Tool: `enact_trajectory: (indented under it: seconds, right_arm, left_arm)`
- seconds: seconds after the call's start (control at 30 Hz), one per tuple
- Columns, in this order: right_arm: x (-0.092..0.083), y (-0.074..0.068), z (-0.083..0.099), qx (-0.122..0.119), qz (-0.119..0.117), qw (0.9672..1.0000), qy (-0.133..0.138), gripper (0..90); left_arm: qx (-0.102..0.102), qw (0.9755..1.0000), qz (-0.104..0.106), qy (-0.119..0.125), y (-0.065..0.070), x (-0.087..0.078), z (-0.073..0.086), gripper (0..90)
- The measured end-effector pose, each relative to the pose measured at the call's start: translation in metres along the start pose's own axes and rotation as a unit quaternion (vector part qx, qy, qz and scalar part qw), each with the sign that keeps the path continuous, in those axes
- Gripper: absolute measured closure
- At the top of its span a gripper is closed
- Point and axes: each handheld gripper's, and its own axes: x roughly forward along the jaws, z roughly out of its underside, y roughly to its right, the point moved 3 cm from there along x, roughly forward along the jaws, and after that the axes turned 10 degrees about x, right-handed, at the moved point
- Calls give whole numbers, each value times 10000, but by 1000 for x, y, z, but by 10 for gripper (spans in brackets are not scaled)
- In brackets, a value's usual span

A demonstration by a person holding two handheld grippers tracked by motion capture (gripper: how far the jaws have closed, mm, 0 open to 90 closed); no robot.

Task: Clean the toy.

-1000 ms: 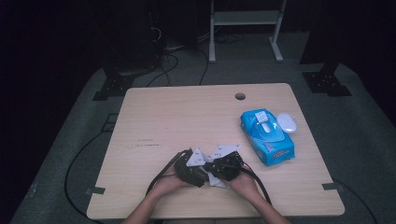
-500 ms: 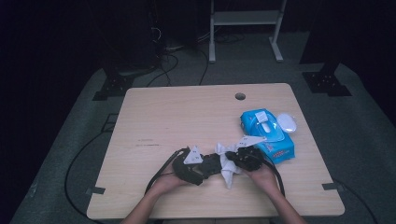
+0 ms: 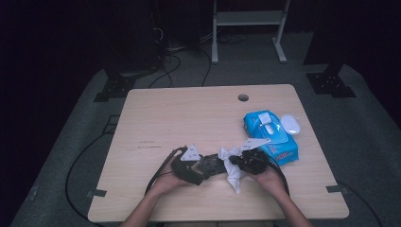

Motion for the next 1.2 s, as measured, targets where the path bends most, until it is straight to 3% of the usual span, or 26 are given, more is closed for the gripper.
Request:
enact_trajectory:
  seconds: [0.23,0.37,0.5,0.73,0.87,0.93,1.0,1.13,1.2]
  right_arm:
    - [-1,-2,1,-160,-38,9999,-13,876]
    - [-1,-2,1,-247,-70,9997,-25,876]
    - [-2,-4,2,-361,-82,9993,-32,876]
    - [-2,-5,2,-382,-90,9992,-67,876]
    - [-3,-4,0,-323,-180,9992,-133,875]
    - [-6,-5,-1,-264,-269,9992,-121,875]
    - [-8,-7,-1,-286,-291,9991,-130,875]
    - [-10,-8,4,-336,-235,9988,-265,875]
    - [-12,-4,6,-241,-215,9991,-291,876]
  left_arm:
    - [-566,9978,286,216,-8,-2,2,193]
    - [-719,9962,461,168,-11,-3,2,192]
    - [-914,9937,568,296,-14,-5,2,196]
    - [-922,9937,620,153,-11,2,3,256]
    - [-834,9951,532,51,-10,2,3,269]
    - [-749,9962,441,34,-9,1,5,326]
    - [-786,9958,455,114,-10,1,4,368]
    - [-805,9955,493,121,-10,2,4,367]
    - [-811,9953,516,115,-10,2,3,351]
